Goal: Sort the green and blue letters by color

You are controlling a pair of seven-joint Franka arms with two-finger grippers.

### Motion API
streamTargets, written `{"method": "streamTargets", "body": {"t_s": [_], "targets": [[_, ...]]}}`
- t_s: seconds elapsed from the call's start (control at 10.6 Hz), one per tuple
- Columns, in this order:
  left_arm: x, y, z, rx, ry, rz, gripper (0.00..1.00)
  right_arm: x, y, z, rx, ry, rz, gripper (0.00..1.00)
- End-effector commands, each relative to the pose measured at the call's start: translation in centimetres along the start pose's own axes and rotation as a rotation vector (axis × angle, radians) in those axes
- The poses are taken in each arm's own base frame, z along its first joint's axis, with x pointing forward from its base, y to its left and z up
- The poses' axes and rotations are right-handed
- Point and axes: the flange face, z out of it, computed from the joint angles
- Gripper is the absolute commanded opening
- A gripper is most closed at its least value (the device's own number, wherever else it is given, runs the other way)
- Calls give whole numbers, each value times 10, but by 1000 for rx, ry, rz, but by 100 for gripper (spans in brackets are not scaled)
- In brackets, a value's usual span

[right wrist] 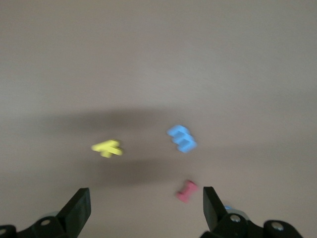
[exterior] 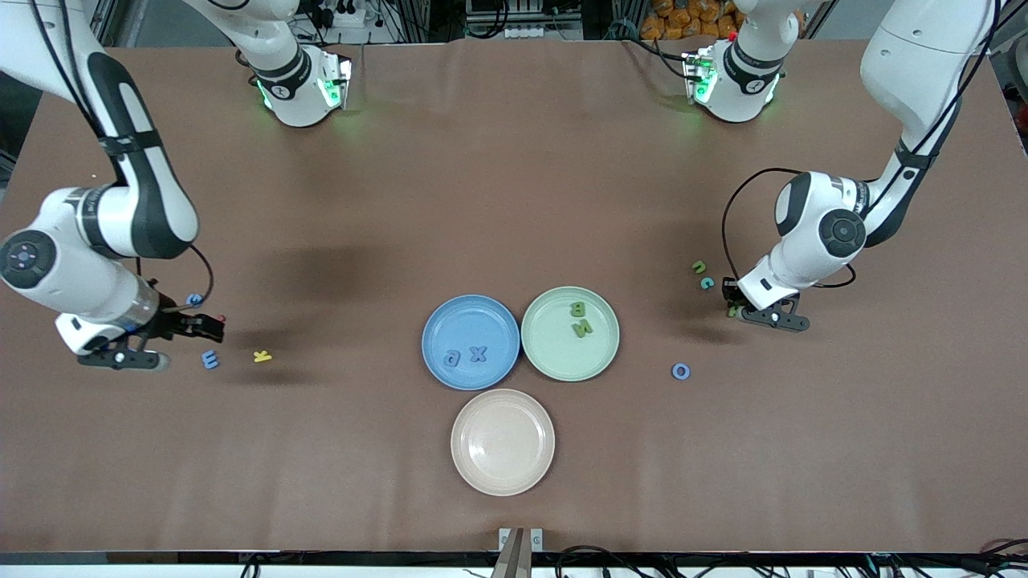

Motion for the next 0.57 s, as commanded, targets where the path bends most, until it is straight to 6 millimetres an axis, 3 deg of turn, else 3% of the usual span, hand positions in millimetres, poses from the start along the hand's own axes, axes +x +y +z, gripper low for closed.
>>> {"method": "streamTargets", "body": {"t_s": [0.0,0.09,0.28,0.47], "targets": [[24,12,-34,25,76,23,0,-41,63,0,-23,-13,101,100],[37,24,-48,32,76,12,0,-48,81,7,-23,-13,144,100],[68,79,-85,23,72,-32,0,-68,96,34,-14,13,179,100],[87,136,-112,22,60,-77,0,-84,98,57,0,47,196,100]]}}
